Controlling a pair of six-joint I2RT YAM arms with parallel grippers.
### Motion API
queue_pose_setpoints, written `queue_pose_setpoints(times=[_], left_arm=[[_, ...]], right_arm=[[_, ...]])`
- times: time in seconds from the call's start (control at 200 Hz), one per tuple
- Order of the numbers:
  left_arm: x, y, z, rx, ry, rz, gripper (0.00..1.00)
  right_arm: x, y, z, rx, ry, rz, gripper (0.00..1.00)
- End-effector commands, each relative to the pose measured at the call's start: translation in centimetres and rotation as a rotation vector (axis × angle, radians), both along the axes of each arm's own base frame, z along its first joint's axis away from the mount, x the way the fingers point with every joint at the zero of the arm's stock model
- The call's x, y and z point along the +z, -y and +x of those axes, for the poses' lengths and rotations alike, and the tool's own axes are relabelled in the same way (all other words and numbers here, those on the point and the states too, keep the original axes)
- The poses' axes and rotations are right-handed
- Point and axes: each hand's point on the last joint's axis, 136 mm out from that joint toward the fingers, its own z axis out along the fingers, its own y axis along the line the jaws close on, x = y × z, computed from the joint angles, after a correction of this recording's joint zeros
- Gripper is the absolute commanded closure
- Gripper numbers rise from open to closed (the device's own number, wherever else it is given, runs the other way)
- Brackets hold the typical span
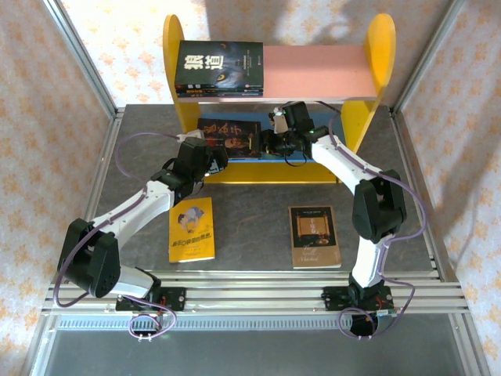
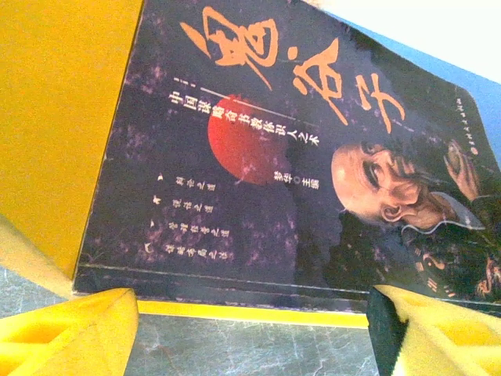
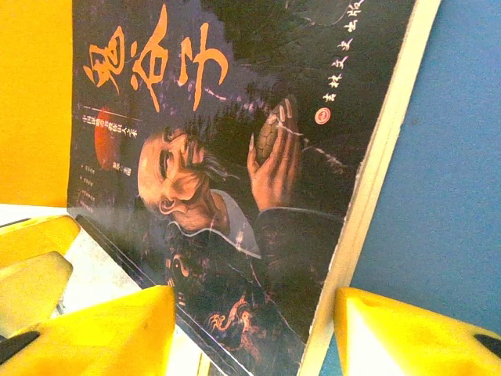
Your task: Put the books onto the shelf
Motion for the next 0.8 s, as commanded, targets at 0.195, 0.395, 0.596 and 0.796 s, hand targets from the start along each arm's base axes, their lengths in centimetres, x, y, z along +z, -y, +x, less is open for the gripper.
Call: queue_pose_setpoints(times=[0.195, 0.395, 0.596, 0.796], left_arm=[[1.3, -0.6, 1.2, 0.02, 0.064, 0.021, 0.22], [0.9, -0.6, 1.0, 0.016, 0.054, 0.023, 0.22], [0.6, -0.7, 0.9, 0.018, 0.042, 0.028, 0.22], [0.3, -0.3, 0.0, 0.015, 0.039, -0.022, 0.23]], right_arm=[[1.6, -1.8, -0.7, 0.059, 0.031, 0.08, 0.46], [1.5, -1.7, -0.7, 0.056, 0.03, 0.08, 0.46], [1.5, -1.7, -0.8, 0.057, 0.029, 0.079, 0.46], [1.4, -1.5, -0.9, 0.053, 0.031, 0.073, 0.46]])
